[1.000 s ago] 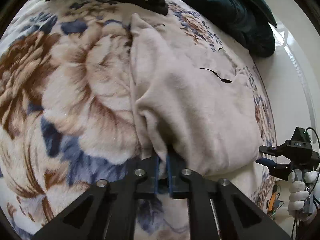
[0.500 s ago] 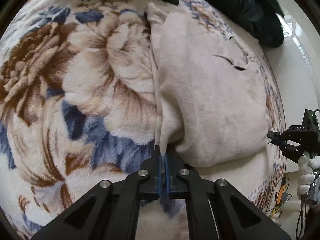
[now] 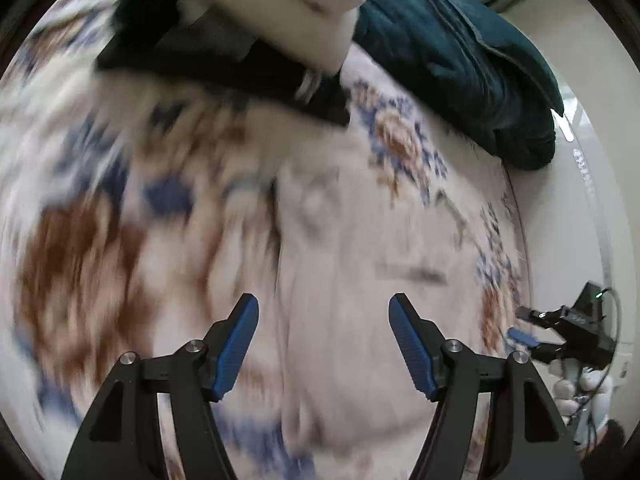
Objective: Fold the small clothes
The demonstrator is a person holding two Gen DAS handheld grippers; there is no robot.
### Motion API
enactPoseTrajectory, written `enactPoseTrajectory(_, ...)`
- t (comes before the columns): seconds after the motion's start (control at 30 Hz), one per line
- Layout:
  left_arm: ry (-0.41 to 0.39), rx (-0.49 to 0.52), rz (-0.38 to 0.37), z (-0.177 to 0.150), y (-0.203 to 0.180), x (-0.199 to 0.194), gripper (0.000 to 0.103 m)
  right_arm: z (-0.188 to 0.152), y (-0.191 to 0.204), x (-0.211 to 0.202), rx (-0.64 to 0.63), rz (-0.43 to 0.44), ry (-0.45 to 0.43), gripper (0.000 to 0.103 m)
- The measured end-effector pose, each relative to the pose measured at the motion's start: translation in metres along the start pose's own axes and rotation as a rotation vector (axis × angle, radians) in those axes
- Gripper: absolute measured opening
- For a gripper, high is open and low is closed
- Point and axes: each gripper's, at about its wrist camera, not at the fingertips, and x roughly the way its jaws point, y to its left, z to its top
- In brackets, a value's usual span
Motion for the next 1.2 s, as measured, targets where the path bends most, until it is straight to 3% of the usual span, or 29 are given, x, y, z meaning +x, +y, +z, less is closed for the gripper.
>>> enactPoseTrajectory(0.1, 0.008, 0.044, 0.043, 0.044, -0.004, 0.038, 0.066, 0.050, 0.023, 0.033, -0.090, -0.030, -0.015, 0.058)
enactPoseTrajectory(0.27, 0.174, 0.085, 0.099, 0.085, 0.000, 0.115, 0.064, 0.110, 0.045, 0.096, -0.170, -0.079, 0.064, 0.058)
enactPoseTrajectory(0.3, 0.172, 0.095, 0.124, 0.087, -0.002, 0.119, 0.051, 0.117, 0.049, 0.107, -0.189, -0.082, 0.093, 0.058)
enactPoseTrajectory(0.33, 0.146, 0.125, 0.137, 0.088, -0.007, 0.119, 0.027, 0.119, 0.052, 0.115, -0.199, -0.080, 0.117, 0.058)
enactPoseTrajectory(0.37, 0.133, 0.155, 0.128, 0.089, -0.013, 0.117, 0.003, 0.120, 0.054, 0.120, -0.206, -0.079, 0.127, 0.051)
enactPoseTrajectory(0.4, 0.100, 0.199, 0.128, 0.087, -0.023, 0.111, 0.003, 0.120, 0.056, 0.120, -0.215, -0.094, 0.114, 0.023)
enactPoseTrajectory(0.43, 0.076, 0.237, 0.131, 0.085, -0.033, 0.105, 0.003, 0.119, 0.059, 0.119, -0.233, -0.101, 0.105, 0.009)
enactPoseTrajectory(0.67, -0.034, 0.294, 0.054, 0.062, -0.070, 0.041, 0.003, 0.087, 0.077, 0.054, -0.355, 0.025, -0.012, 0.006)
enactPoseTrajectory(0.77, -0.107, 0.256, -0.007, 0.040, -0.081, -0.013, 0.003, 0.053, 0.076, 0.015, -0.449, 0.085, -0.048, 0.006)
enactPoseTrajectory(0.9, -0.180, 0.198, -0.062, -0.002, -0.081, -0.056, 0.003, -0.005, 0.054, -0.021, -0.533, 0.177, -0.062, 0.006)
enactPoseTrajectory(0.93, -0.175, 0.171, -0.090, -0.022, -0.074, -0.063, 0.003, -0.020, 0.049, -0.024, -0.554, 0.189, -0.055, 0.006)
enactPoseTrajectory(1.07, -0.093, 0.125, -0.057, -0.082, -0.046, -0.053, 0.003, -0.066, 0.010, -0.020, -0.590, 0.195, 0.054, 0.006)
enactPoseTrajectory(1.13, -0.053, 0.098, -0.042, -0.107, -0.028, -0.047, 0.005, -0.082, -0.009, -0.012, -0.602, 0.158, 0.109, 0.007)
enactPoseTrajectory(1.2, 0.009, 0.075, -0.013, -0.125, -0.012, -0.040, 0.007, -0.087, -0.029, 0.000, -0.554, 0.126, 0.173, 0.014)
